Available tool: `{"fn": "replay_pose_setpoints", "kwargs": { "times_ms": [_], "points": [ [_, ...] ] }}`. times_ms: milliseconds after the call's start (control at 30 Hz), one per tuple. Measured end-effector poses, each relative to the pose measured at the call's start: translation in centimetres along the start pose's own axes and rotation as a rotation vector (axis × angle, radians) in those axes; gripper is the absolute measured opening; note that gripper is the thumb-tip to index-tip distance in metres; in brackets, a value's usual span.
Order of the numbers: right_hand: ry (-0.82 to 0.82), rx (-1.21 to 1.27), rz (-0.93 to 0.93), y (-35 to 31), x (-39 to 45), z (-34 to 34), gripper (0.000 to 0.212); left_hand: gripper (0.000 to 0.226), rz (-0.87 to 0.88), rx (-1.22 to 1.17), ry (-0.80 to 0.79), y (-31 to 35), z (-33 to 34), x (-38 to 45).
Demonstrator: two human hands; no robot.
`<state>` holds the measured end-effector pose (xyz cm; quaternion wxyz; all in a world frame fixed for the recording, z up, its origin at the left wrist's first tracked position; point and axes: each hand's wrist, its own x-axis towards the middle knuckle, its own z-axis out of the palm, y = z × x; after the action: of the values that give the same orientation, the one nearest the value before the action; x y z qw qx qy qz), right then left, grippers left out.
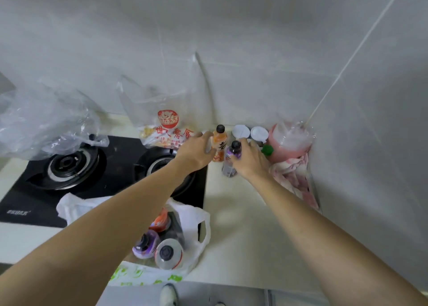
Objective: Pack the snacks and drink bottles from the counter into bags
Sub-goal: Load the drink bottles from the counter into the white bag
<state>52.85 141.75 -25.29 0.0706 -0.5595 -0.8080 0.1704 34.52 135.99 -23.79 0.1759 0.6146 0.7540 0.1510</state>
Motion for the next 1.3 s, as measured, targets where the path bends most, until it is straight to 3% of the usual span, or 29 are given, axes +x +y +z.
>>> {"fn": "replay_pose_setpoints", "kwargs": {
  "times_ms": [267,467,600,733,967,1300],
  "points": [
    [-0.054,-0.07,0.004,0.5,4.3,1.2,0.043,0.062,-0.003,0.097,-0.126,0.5,1.8,8.6],
    [0.019,-0.053,0.008,0.2,4.9,2.2,0.036,0.032,0.026,0.127,-0.084,-0.2,3.3,11.4],
    [0.053,0.031,0.03,0.0,4.6,2.6,0.03,0.027,0.072,0.123,-0.071,-0.3,3.5,11.2],
    [0.094,0.071,0.029,-0.6,3.1,2.6,0.029,0.026,0.082,0.057,-0.07,-0.6,3.0,9.3],
    [0.192,0.192,-0.035,-2.4,-1.1,0.9,0.032,0.031,0.104,-0.04,0.089,-1.3,-1.3,2.3],
    [0.234,0.289,-0.255,-9.0,-7.9,-3.5,0.03,0.034,-0.041,-0.061,0.325,-5.5,-9.3,-10.6]
  ]
}}
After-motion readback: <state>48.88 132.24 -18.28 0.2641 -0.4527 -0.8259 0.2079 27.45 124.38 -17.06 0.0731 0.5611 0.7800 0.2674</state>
